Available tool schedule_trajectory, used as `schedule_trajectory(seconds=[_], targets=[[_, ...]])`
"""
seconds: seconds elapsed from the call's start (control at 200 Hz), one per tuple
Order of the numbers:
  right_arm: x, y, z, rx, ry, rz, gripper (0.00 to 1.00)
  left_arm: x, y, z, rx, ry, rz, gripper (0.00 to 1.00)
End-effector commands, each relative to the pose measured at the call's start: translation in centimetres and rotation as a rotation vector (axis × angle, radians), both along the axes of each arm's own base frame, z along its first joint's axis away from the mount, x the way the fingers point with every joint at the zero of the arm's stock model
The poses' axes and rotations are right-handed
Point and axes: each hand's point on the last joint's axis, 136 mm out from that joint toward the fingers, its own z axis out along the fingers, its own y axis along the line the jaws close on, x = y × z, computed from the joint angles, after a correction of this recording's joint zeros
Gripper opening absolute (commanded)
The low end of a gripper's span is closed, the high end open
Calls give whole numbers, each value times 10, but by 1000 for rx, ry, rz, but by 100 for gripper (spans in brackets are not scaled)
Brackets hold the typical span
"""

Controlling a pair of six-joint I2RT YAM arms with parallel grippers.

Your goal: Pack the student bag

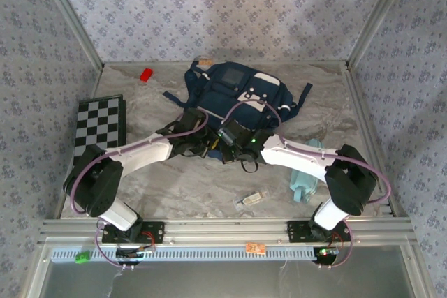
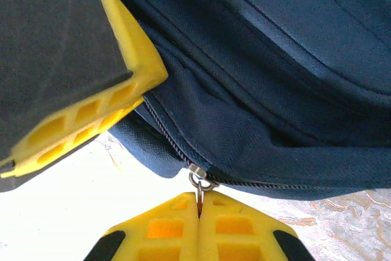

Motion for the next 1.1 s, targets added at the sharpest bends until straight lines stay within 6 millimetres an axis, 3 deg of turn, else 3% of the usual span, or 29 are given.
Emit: schedule_trajectory(seconds=[0.0, 0.175, 0.4, 0.64, 0.815, 1.094], targets=[[-15, -9, 3, -49, 23, -35, 0, 21, 26, 33, 10, -84, 78, 0], [-29, -38, -8, -69, 68, -136, 0, 22, 50, 48, 23, -123, 107, 0], [-21, -73, -8, -112, 72, -206, 0, 18, 67, 65, -12, -153, 143, 0], [-4, -104, -4, -154, 49, -249, 0, 12, 93, 72, -6, -166, 190, 0], [10, -135, -19, -167, 70, -291, 0, 13, 110, 66, 25, -153, 195, 0], [51, -169, -32, -144, 69, -366, 0, 14, 143, 53, 102, -131, 206, 0]])
